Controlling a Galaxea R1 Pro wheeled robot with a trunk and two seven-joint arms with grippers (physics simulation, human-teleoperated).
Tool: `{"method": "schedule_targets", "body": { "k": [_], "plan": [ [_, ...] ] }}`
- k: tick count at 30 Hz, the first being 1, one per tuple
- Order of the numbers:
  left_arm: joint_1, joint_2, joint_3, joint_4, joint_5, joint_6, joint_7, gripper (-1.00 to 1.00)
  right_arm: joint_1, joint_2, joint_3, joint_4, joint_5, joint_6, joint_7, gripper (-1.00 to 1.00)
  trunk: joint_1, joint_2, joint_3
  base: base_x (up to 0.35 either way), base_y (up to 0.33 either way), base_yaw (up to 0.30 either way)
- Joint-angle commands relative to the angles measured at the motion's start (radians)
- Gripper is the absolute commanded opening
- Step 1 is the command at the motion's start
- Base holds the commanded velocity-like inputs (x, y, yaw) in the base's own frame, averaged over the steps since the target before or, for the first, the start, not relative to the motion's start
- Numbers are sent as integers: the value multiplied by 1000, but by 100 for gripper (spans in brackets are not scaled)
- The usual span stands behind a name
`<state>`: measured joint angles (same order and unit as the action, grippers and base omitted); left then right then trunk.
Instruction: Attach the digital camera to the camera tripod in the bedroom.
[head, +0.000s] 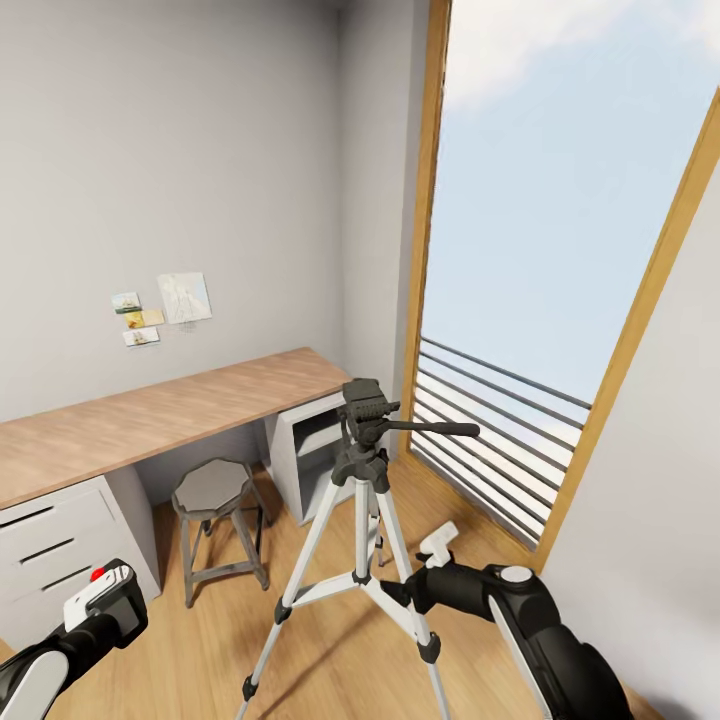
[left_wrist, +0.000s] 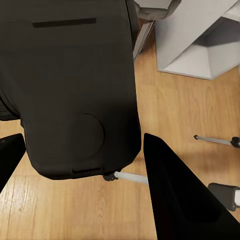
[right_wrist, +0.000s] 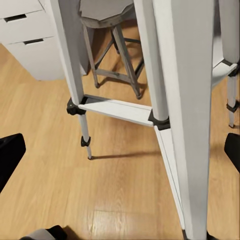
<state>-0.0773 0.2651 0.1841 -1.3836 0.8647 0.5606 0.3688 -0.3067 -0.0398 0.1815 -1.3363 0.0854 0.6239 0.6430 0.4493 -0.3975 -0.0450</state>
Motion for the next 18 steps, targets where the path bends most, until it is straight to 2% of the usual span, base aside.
{"method": "schedule_targets", "body": {
  "k": [1,11,18],
  "plan": [
    [-1,0,0,-2,7,4,9,-100,-4,0,1,5,9,0,3,100,1,-2,-2,0,0,0],
    [-1,0,0,-2,7,4,10,-100,-26,0,1,38,9,-11,-8,100,1,-2,-2,0,0,0],
    [-1,0,-1,-2,7,3,12,-100,-41,0,-1,60,7,-47,-11,100,1,-2,-2,0,0,0]
  ]
}}
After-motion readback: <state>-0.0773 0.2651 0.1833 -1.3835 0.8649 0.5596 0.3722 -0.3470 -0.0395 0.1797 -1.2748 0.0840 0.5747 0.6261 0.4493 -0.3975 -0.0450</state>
